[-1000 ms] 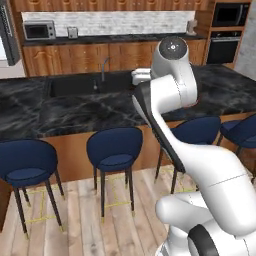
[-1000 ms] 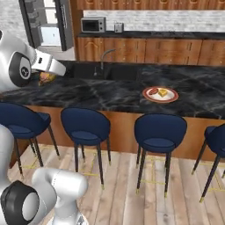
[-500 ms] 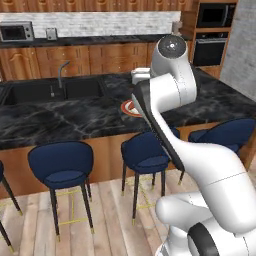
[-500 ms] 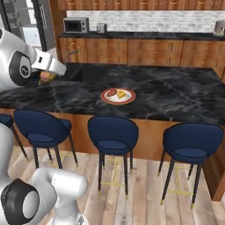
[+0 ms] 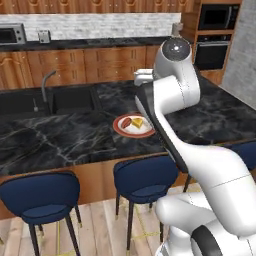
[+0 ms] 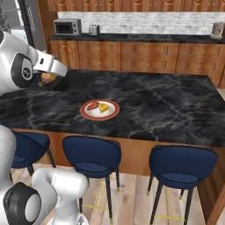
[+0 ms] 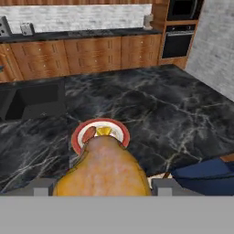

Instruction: Take the cheese, chicken drumstick, and sweet potato from the fridge and place them on the plate on the dining counter to create an appetizer plate.

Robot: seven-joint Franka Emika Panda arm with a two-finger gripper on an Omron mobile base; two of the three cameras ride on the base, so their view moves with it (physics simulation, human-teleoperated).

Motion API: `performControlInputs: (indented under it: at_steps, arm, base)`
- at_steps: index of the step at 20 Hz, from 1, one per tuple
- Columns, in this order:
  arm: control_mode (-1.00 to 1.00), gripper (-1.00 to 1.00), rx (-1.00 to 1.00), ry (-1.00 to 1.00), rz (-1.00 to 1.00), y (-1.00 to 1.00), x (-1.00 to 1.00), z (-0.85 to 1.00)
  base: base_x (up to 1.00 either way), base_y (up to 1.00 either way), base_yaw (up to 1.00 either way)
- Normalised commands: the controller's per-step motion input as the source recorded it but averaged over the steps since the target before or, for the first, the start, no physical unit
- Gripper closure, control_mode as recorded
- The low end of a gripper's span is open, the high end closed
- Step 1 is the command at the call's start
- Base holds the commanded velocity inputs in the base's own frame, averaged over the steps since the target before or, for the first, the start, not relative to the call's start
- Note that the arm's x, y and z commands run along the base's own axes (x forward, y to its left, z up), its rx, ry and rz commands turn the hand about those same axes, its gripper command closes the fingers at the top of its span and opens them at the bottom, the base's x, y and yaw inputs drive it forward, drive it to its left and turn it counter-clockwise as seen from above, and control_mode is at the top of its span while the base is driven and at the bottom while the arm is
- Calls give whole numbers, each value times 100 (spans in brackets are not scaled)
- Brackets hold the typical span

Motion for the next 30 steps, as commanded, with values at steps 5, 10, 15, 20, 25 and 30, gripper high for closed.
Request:
performControlInputs:
  at_steps: [5,10,15,20,25,30]
  arm:
    - [100,100,0,0,0,0,0,0]
    - [100,100,0,0,0,0,0,0]
    - [-100,100,0,0,1,-8,9,-2]
    - [-100,100,1,6,-5,-43,0,-24]
    - [-100,100,0,19,-10,-22,0,-32]
    - [-100,100,8,29,-10,-5,5,-39]
  base:
    - [100,-4,0]
    - [97,-28,6]
    - [40,-7,5]
    - [0,0,0]
    - [0,0,0]
    - [0,0,0]
